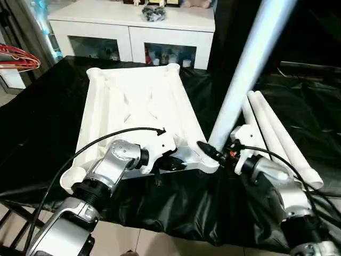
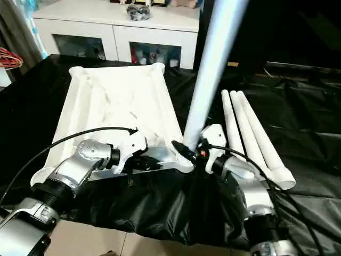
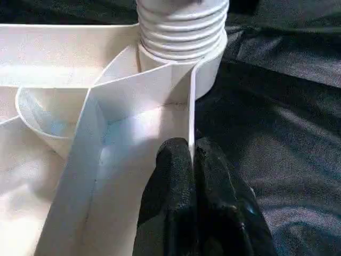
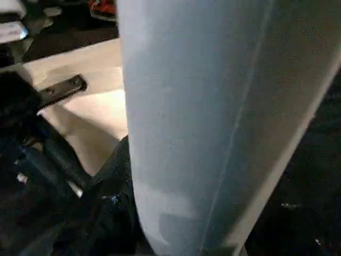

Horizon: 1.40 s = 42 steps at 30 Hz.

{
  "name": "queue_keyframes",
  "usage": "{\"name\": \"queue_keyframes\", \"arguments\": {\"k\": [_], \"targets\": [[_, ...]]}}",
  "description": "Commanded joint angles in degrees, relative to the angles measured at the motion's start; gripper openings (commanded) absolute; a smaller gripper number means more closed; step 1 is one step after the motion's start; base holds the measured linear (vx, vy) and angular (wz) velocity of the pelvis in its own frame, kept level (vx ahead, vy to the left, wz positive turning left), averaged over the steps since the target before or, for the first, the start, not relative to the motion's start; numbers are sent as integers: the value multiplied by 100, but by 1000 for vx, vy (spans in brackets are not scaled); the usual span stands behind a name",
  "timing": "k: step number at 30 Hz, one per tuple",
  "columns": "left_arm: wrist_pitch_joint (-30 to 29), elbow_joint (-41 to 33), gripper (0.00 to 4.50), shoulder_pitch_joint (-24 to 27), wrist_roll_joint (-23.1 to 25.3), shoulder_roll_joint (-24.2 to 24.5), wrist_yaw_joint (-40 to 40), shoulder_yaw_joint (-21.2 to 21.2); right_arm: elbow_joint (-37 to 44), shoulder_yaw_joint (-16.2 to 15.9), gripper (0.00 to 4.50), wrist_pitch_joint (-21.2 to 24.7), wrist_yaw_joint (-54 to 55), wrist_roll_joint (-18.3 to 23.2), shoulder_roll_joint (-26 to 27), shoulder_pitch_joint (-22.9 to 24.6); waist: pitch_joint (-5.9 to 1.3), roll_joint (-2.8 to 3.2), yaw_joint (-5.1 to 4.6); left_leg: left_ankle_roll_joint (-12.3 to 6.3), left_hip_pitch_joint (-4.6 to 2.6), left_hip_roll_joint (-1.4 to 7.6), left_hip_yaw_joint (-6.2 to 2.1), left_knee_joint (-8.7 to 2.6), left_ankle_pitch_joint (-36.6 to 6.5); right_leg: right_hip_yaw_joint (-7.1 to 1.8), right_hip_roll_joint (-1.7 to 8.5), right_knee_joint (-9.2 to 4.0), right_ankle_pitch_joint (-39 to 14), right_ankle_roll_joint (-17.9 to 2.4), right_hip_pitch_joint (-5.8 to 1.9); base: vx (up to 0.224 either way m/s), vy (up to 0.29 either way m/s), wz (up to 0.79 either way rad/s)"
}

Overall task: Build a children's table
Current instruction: Insert table leg to table base

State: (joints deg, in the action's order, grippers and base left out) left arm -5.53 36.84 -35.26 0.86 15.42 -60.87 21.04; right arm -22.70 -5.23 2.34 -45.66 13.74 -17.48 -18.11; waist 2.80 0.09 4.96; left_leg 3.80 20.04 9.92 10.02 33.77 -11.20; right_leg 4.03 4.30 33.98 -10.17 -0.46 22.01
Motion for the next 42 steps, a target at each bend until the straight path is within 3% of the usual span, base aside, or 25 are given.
{"name": "queue_keyframes", "arguments": {"k": [1, 4, 6, 7, 9, 10, 11, 15, 16, 20, 21, 24, 28, 30, 31, 33, 35, 36, 37, 42], "targets": [[180, 7, 0, 3, -163, 51, 106, -287, -388, -302, 193, 347, -270, -280, -150, 222, -242, -97, -17, -236, -31, 311, -164, -478, -1882, -262, 522, -679, -3727, -450, -86, 0, 0, 0], [199, 10, 0, -13, -159, 74, 67, -275, -463, -365, 193, 294, -421, -269, -193, 138, -248, -98, -7, -267, -21, 317, -156, -484, -1797, -275, 518, -652, -3509, -546, -96, 0, 0, 0], [241, 6, 0, -30, -166, 102, -3, -278, -483, -375, 193, 238, -655, -207, -201, 115, -251, -51, 6, -275, -24, 316, -152, -483, -1769, -279, 522, -653, -3451, -588, -98, 0, 0, 0], [272, 3, 0, -36, -179, 114, -58, -281, -490, -374, 193, 208, -757, -180, -205, 120, -253, -74, 2, -281, -18, 320, -149, -487, -1756, -276, 515, -650, -3404, -601, -107, 0, 0, 0], [406, -9, 0, -52, -240, 171, -323, -263, -511, -408, 193, 107, -1087, -113, -265, 159, -263, -63, 18, -306, -22, 327, -144, -489, -1712, -282, 518, -645, -3288, -641, -113, 0, 0, 0], [432, -4, 0, -62, -239, 198, -409, -246, -519, -431, 193, 121, -1202, -83, -297, 175, -269, -28, 20, -297, -13, 337, -147, -499, -1686, -286, 512, -625, -3136, -691, -127, 0, 0, 0], [491, 6, 0, -72, -254, 225, -534, -227, -545, -450, 193, 95, -1298, -69, -327, 188, -274, -39, 20, -306, -13, 341, -145, -501, -1666, -285, 509, -619, -3051, -720, -131, 0, 0, 0], [541, 57, 0, -123, -262, 293, -825, -166, -643, -527, 193, -42, -1527, -110, -424, 216, -295, 18, 14, -309, -2, 369, -139, -508, -1519, -296, 487, -511, -2238, -1050, -166, 0, 0, 0], [554, 103, 0, -160, -224, 315, -849, -138, -672, -549, 193, -77, -1567, -137, -452, 223, -303, 8, 9, -311, 2, 367, -128, -501, -1468, -297, 484, -492, -2018, -1137, -184, 0, 0, 0], [617, 331, 0, -302, -102, 310, -685, -157, -772, -493, 193, -176, -1616, -180, -450, 210, -295, 44, 9, -318, -5, 355, -118, -493, -1505, -295, 490, -493, -1986, -1221, -200, 0, 0, 0], [621, 389, 0, -334, -87, 291, -612, -185, -803, -457, 193, -196, -1597, -183, -431, 198, -290, 27, 4, -313, -11, 350, -114, -493, -1553, -294, 489, -510, -2110, -1196, -199, 0, 0, 0], [554, 594, 0, -466, -70, 120, -67, -387, -1235, -218, 193, -296, -1118, -188, -229, -40, -279, 27, 4, -246, -60, 352, -118, -490, -1753, -292, 499, -553, -2532, -1131, -161, 0, 0, 0], [168, 510, 0, -551, -182, -90, 496, -671, -1899, 30, 193, -411, -221, -265, 86, -490, -238, 46, -53, -78, -71, 327, -166, -494, -2100, -244, 519, -635, -3379, -882, -124, 0, 0, 0], [57, 473, 0, -566, -185, -135, 664, -727, -2029, 80, 193, -411, -16, -270, 170, -594, -249, 23, -100, -57, -47, 318, -191, -504, -2116, -223, 516, -642, -3557, -750, -146, 0, 0, 0], [-150, 388, 0, -582, -176, -230, 977, -810, -2321, 133, 193, -399, 405, -326, 310, -813, -241, 33, -123, -69, -52, 317, -185, -496, -2128, -231, 521, -662, -3566, -749, -112, 0, 0, 0], [-372, 311, 0, -602, -129, -363, 1452, -910, -2643, 149, 193, -408, 758, -390, 457, -1045, -241, 42, -204, -35, -27, 311, -202, -498, -2163, -208, 505, -644, -3498, -800, -124, 0, 0, 0], [-699, 179, 0, -608, -38, -658, 2246, -1046, -3021, 100, 193, -315, 1191, -512, 646, -1314, -251, 43, -226, -59, -2, 322, -195, -497, -2071, -219, 498, -613, -3280, -864, -131, 0, 0, 0], [-764, 158, 0, -611, -22, -730, 2429, -1079, -3088, 91, 193, -317, 1265, -533, 690, -1361, -246, 37, -230, -89, -25, 318, -180, -483, -2079, -225, 493, -625, -3192, -925, -105, 0, 0, 0], [-792, 136, 0, -603, -8, -823, 2575, -1082, -3184, 95, 193, -324, 1323, -551, 750, -1419, -264, -16, -224, -162, -16, 312, -159, -473, -1966, -241, 494, -616, -3027, -979, -118, 0, 0, 0], [-883, 158, 0, -600, 76, -1123, 3126, -1111, -3499, 79, 193, -432, 1487, -663, 973, -1602, -302, -7, -170, -382, 38, 315, -113, -453, -1393, -271, 476, -508, -2113, -1220, -172, 0, 0, 0]]}}
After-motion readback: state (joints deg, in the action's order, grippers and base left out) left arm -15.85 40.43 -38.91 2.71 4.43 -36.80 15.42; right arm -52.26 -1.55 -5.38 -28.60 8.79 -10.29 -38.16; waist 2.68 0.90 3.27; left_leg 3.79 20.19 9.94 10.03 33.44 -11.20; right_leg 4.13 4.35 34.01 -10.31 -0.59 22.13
